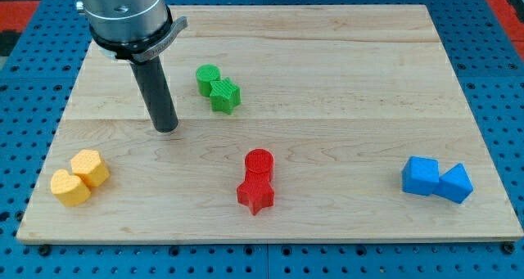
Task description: Move the green star to the top right of the board
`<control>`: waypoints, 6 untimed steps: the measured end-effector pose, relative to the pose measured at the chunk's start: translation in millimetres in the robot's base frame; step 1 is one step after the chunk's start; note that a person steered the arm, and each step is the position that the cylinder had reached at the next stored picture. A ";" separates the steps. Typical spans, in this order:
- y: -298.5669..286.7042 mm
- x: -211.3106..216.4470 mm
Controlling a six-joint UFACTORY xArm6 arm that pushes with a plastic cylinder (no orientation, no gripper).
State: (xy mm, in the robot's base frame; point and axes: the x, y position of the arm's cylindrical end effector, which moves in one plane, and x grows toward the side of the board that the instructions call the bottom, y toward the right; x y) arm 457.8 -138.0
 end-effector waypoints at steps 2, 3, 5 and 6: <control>-4.6 -3.7; -4.8 -3.7; -6.2 -3.7; -3.5 -3.7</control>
